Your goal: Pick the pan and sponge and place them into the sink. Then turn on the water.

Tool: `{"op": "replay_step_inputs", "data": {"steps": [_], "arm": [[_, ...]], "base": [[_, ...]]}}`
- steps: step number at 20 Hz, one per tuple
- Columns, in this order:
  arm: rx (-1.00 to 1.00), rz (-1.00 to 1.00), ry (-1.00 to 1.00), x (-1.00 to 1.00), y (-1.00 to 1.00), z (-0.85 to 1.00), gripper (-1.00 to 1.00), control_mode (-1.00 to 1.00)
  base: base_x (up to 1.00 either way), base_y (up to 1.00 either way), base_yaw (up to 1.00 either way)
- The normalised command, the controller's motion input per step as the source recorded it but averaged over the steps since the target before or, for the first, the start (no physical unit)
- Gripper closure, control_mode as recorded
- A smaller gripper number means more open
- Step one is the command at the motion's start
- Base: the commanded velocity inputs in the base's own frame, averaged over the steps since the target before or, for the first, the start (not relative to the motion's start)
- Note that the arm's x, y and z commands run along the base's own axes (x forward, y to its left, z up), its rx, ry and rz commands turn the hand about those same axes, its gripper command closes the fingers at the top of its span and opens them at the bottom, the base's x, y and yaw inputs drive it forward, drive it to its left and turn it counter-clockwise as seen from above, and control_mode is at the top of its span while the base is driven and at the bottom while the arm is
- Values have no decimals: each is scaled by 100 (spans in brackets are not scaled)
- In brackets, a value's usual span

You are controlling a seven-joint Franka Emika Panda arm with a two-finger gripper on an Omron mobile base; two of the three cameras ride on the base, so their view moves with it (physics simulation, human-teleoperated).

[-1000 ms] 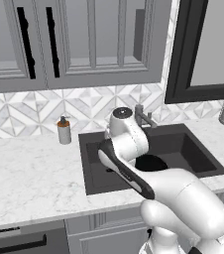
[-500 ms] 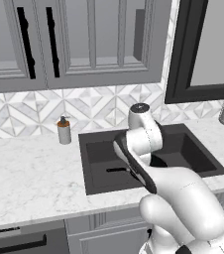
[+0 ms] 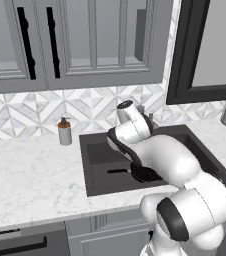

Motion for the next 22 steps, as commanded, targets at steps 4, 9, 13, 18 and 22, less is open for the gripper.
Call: {"op": "replay_step_inputs", "data": {"steps": [4, 9, 13, 18, 22], "arm": [[-9, -10, 15, 31, -25, -46, 100, -100], [0, -7, 3, 5, -34, -66, 100, -100], [0, -2, 0, 10, -21, -53, 100, -100], [-6, 2, 1, 39, 0, -46, 100, -100], [-7, 4, 2, 39, -2, -53, 100, -100]], "base": [[0, 0, 0], [0, 0, 0], [0, 0, 0], [0, 0, 0], [0, 0, 0]]}}
